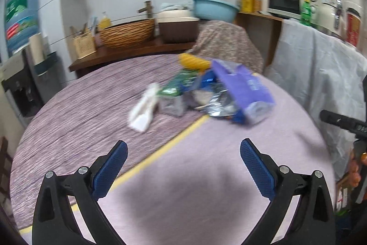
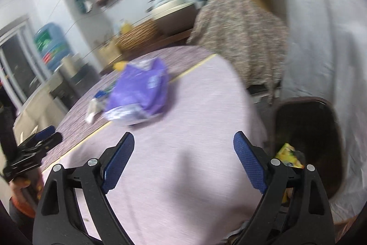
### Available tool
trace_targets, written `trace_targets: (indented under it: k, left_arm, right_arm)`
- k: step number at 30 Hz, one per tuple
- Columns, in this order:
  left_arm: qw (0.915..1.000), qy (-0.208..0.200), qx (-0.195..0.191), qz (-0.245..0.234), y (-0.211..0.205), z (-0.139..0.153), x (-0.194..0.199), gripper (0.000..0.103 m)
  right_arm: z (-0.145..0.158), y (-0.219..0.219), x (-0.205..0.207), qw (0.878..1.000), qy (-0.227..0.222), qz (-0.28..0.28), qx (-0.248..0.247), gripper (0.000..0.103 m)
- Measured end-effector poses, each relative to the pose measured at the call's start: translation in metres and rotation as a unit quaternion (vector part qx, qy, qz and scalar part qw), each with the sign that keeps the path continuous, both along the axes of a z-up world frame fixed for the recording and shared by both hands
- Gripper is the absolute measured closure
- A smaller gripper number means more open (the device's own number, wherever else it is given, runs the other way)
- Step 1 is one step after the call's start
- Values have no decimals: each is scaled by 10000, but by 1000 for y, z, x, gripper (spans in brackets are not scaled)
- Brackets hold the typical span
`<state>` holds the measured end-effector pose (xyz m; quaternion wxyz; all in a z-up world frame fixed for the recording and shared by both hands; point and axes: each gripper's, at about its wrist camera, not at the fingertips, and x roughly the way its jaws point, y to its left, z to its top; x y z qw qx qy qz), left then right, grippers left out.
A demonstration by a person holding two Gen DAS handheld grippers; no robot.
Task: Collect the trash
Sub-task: 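Grasp the white tissue with the left tool while the right tool grasps the purple bag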
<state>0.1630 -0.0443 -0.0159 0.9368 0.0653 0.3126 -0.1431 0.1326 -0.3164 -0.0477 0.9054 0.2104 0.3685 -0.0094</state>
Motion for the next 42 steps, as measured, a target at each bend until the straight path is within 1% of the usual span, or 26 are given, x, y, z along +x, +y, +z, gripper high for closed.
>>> trace_targets:
  k: [3,7,9,11,13,14,16,17,19,20,21,22,23,24,25,26,28,29,30,31,32,33,34,37,39,42]
  left_arm:
    - [9997,61,64,242,30,-7,11,6]
    - [9995,141,26,296,46,-9,27,6]
    - [9993,191,9,312,51,-12,34,6]
    - [9991,285,-11,322,52,-14,44,6]
    - [9990,333,-40,281,52,-16,49,6]
    - [9991,332,-33,273,53,-18,51,6]
    - [9992,315,33,225,50,-19,59,6]
    - [9993,308,79,203,48,-21,62,6]
    - [9992,258,208,216,44,-23,72,6]
    - [9991,272,258,185,41,-25,78,6]
    - [9990,293,295,164,38,-26,83,6]
    - [9988,297,343,161,36,-28,88,6]
    - [9986,293,410,158,33,-30,92,6]
    - [9981,305,515,167,30,-32,98,8]
    - [9975,320,603,195,27,-33,103,14]
    - [9973,352,612,190,26,-35,107,18]
    - [9972,453,570,140,23,-37,112,29]
    - [9968,492,618,133,21,-39,115,33]
    - [9962,513,686,150,20,-41,118,42]
    - [9953,562,764,182,19,-45,121,55]
    - [9945,665,791,191,18,-47,123,62]
    - [9941,736,768,194,19,-49,125,77]
    - [9943,790,688,219,21,-49,126,87]
    - [9948,887,426,269,29,-47,123,95]
    - [9948,927,308,278,34,-45,117,96]
    - [9958,874,49,255,42,-38,97,97]
  right_arm:
    - [5,24,22,9995,40,307,-104,15]
    - [6,39,49,9986,79,522,-49,15]
    - [2,47,69,9976,215,660,3,15]
    - [-2,49,84,9980,285,555,-22,15]
    - [-5,41,96,9992,302,266,-14,15]
    - [-8,35,102,9994,289,160,87,15]
    - [-16,25,116,9986,363,124,371,16]
    - [-21,21,124,9982,445,77,385,19]
    - [-29,16,135,9977,573,49,348,35]
    - [-32,15,140,9972,613,91,408,39]
    - [-38,14,145,9959,645,210,595,48]
    - [-41,16,147,9949,668,298,688,61]
    - [-44,17,148,9945,686,356,710,68]
    - [-44,20,147,9950,683,366,628,79]
    - [-43,21,145,9960,613,363,546,86]
    - [-41,22,142,9963,520,408,546,87]
    - [-37,25,136,9965,407,485,543,91]
    - [-34,28,133,9969,377,489,480,91]
    - [-29,32,128,9978,315,504,301,91]
    - [-26,34,125,9980,280,519,205,91]
    - [-22,38,121,9982,226,544,107,91]
    - [-19,40,117,9982,188,563,69,91]
    - [-16,43,112,9982,140,586,32,91]
    - [-6,48,97,9979,-26,640,-65,91]
    - [0,51,87,9976,-124,673,-64,92]
    - [11,56,71,9967,-273,756,-140,92]
